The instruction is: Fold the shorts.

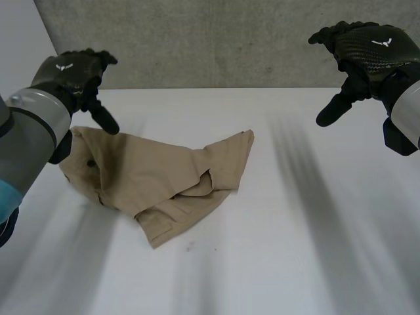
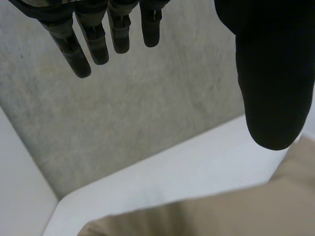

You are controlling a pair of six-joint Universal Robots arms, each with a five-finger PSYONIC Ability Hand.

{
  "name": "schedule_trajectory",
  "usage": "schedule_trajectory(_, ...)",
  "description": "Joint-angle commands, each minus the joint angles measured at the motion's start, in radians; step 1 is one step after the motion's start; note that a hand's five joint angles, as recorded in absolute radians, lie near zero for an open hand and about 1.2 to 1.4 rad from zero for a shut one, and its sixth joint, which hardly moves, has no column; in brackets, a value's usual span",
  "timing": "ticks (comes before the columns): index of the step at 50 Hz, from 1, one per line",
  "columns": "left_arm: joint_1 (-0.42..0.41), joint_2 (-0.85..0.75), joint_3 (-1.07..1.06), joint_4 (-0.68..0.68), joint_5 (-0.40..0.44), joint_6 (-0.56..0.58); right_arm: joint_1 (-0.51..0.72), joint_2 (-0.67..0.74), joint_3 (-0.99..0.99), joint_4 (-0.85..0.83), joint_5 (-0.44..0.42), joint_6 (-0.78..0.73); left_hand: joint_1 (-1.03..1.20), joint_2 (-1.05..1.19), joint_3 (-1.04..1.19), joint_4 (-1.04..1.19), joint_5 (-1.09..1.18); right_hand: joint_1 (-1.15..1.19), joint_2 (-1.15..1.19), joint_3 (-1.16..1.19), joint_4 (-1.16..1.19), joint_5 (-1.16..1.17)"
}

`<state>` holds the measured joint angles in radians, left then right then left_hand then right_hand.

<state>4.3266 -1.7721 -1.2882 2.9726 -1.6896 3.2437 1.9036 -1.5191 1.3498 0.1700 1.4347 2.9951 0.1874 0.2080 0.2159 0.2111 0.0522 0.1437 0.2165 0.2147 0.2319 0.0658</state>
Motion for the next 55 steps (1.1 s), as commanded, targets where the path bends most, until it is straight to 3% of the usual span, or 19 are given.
schedule_trajectory(1, 0.100, -0.117, 0.015, 0.015, -0.002, 0.195, 0.000, 0.005, 0.009, -0.009, 0.000, -0.013, 0.017, -0.003, -0.011, -0.006, -0.022, 0.031, -0.042, -0.040, -0.057, -0.066)
schedule_trajectory(5, 0.165, -0.200, 0.052, 0.052, -0.001, 0.240, 0.000, 0.025, 0.017, -0.012, 0.001, -0.038, 0.026, 0.006, -0.002, 0.002, -0.013, 0.031, -0.042, -0.040, -0.057, -0.066)
schedule_trajectory(13, 0.209, -0.385, 0.133, 0.115, -0.005, 0.272, 0.000, 0.037, 0.025, -0.014, 0.003, -0.065, 0.067, 0.047, 0.039, 0.043, 0.028, 0.031, -0.042, -0.040, -0.057, -0.066)
schedule_trajectory(18, 0.226, -0.431, 0.161, 0.120, -0.002, 0.330, 0.000, 0.056, 0.025, -0.015, 0.003, -0.065, 0.223, 0.202, 0.194, 0.199, 0.183, 0.031, -0.042, -0.040, -0.057, -0.066)
schedule_trajectory(22, 0.225, -0.458, 0.185, 0.141, -0.001, 0.343, 0.000, 0.059, 0.025, -0.015, 0.003, -0.067, 0.665, 0.644, 0.636, 0.641, 0.625, 0.031, -0.042, -0.040, -0.057, -0.066)
schedule_trajectory(23, 0.223, -0.461, 0.194, 0.155, -0.001, 0.340, 0.000, 0.059, 0.025, -0.015, 0.003, -0.067, 1.021, 1.000, 0.992, 0.997, 0.981, 0.031, -0.042, -0.040, -0.057, -0.066)
schedule_trajectory(24, 0.220, -0.461, 0.199, 0.163, -0.001, 0.338, 0.000, 0.060, 0.025, -0.017, 0.003, -0.067, 1.202, 1.181, 1.173, 1.178, 1.162, 0.031, -0.042, -0.040, -0.057, -0.066)
schedule_trajectory(29, 0.215, -0.452, 0.230, 0.267, -0.018, 0.337, -0.001, 0.059, 0.023, -0.017, 0.003, -0.068, 1.209, 1.188, 1.180, 1.185, 1.170, 0.031, -0.042, -0.040, -0.057, -0.066)
schedule_trajectory(33, 0.206, -0.379, 0.247, 0.423, -0.080, 0.332, -0.001, 0.051, 0.020, -0.017, 0.003, -0.079, 1.209, 1.188, 1.180, 1.185, 1.170, 0.031, -0.042, -0.040, -0.057, -0.066)
schedule_trajectory(38, 0.113, -0.187, 0.242, 0.644, -0.117, 0.309, 0.000, 0.045, 0.017, -0.020, 0.004, -0.084, 1.209, 1.188, 1.180, 1.185, 1.170, 0.031, -0.042, -0.040, -0.057, -0.066)
schedule_trajectory(42, 0.001, -0.106, 0.239, 0.713, -0.113, 0.306, 0.000, 0.040, 0.014, -0.023, 0.010, -0.084, 1.209, 1.188, 1.180, 1.185, 1.170, 0.031, -0.042, -0.040, -0.057, -0.066)
schedule_trajectory(49, -0.215, -0.075, 0.159, 0.712, -0.091, 0.307, -0.015, 0.001, 0.011, -0.026, 0.012, -0.082, 1.209, 1.188, 1.180, 1.185, 1.170, 0.031, -0.042, -0.040, -0.057, -0.066)
schedule_trajectory(55, -0.396, -0.161, -0.015, 0.712, -0.004, 0.310, -0.035, -0.018, 0.003, -0.026, 0.012, -0.082, 1.209, 1.188, 1.180, 1.185, 1.170, 0.031, -0.042, -0.040, -0.057, -0.066)
